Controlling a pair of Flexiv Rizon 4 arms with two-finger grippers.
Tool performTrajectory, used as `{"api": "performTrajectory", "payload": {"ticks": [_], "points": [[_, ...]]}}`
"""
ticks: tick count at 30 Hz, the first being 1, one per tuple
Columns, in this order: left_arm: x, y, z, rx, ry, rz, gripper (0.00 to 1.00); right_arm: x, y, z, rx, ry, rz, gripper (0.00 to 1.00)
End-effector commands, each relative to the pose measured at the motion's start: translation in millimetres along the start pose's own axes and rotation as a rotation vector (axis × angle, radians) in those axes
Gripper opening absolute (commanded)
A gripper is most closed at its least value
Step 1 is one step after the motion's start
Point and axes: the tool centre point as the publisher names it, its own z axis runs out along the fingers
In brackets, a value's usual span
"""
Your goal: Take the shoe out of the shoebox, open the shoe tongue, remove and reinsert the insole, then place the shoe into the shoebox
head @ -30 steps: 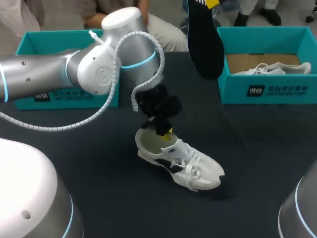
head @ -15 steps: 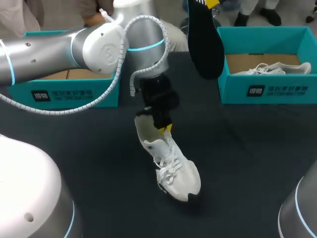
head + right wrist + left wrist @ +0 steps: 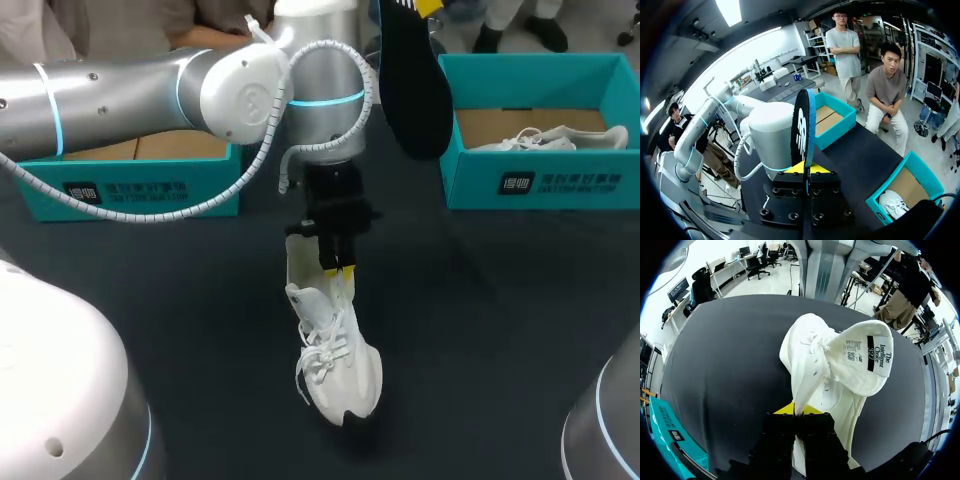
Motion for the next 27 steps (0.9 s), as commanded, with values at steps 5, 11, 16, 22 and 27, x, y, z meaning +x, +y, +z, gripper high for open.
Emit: {"api": "performTrajectory", "payload": {"ticks": [5, 11, 16, 22, 27], "points": [[-4.0, 0.0, 8.4, 0.015, 0.023, 0.062, 0.0, -0.2, 0.8, 0.8, 0.003, -0.001, 0.001, 0.0], [-3.1, -0.6, 11.7, 0.032, 0.025, 0.093, 0.0, -0.2, 0.8, 0.8, 0.003, -0.001, 0.001, 0.0], [-2.2, -0.9, 17.3, 0.032, 0.037, 0.096, 0.0, -0.2, 0.8, 0.8, 0.003, -0.001, 0.001, 0.0], [-3.4, -0.9, 27.7, 0.031, 0.053, 0.104, 0.0, -0.2, 0.8, 0.8, 0.003, -0.001, 0.001, 0.0], [-5.7, 1.8, 33.5, 0.016, 0.056, 0.097, 0.0, -0.2, 0.8, 0.8, 0.003, -0.001, 0.001, 0.0]]}}
